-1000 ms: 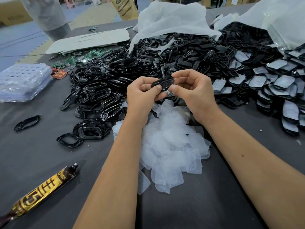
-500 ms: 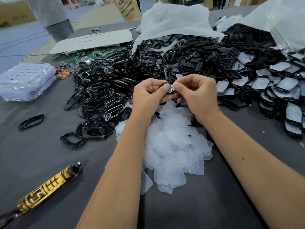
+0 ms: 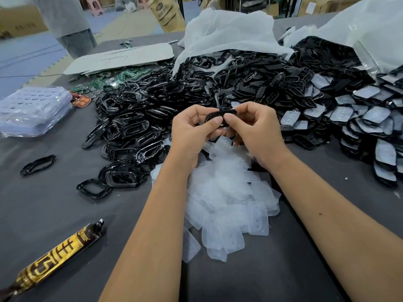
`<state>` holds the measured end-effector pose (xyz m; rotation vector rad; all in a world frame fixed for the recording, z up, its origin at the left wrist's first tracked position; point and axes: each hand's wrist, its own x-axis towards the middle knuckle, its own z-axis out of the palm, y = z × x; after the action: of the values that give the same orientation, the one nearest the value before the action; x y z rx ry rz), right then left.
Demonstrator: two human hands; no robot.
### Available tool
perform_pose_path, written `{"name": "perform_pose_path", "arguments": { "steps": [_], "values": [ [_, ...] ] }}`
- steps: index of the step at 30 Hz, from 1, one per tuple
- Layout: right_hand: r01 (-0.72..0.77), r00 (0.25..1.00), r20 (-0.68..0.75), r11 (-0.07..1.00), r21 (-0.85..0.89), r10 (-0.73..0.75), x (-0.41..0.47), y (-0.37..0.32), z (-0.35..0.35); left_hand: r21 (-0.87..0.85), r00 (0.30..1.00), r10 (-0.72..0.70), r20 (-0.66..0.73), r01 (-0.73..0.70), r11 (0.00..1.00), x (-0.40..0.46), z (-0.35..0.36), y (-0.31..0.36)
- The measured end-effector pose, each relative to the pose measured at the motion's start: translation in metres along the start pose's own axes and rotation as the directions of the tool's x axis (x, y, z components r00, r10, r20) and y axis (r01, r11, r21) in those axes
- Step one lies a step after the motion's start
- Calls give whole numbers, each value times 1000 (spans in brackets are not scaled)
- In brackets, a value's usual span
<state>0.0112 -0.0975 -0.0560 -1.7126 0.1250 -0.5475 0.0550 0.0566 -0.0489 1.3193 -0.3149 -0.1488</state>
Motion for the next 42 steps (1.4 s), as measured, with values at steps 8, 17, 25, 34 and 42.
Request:
{"name": "perform_pose_path", "arguments": {
  "steps": [8, 17, 25, 34, 42],
  "values": [
    [53, 998, -28, 998, -44, -54, -2, 1, 3, 5, 1000, 1, -3, -1, 1000, 0, 1, 1],
    [7, 1000, 23, 999, 38, -8, -5, -4, 2, 56, 1000, 0, -18, 1, 998, 0, 0, 1],
    [177, 975, -70, 930, -323, -210, -14, -9, 14, 74, 985, 96, -143, -87, 994, 3, -4, 4],
    [343, 918, 375, 740, -578, -132, -19, -11, 24, -111, 894, 109, -434, -174, 979, 10, -24, 15],
    [93, 979, 186, 995, -28, -86, -14, -10, 7, -132, 900, 60, -432, -129, 983, 11, -21, 13]
  ]
}}
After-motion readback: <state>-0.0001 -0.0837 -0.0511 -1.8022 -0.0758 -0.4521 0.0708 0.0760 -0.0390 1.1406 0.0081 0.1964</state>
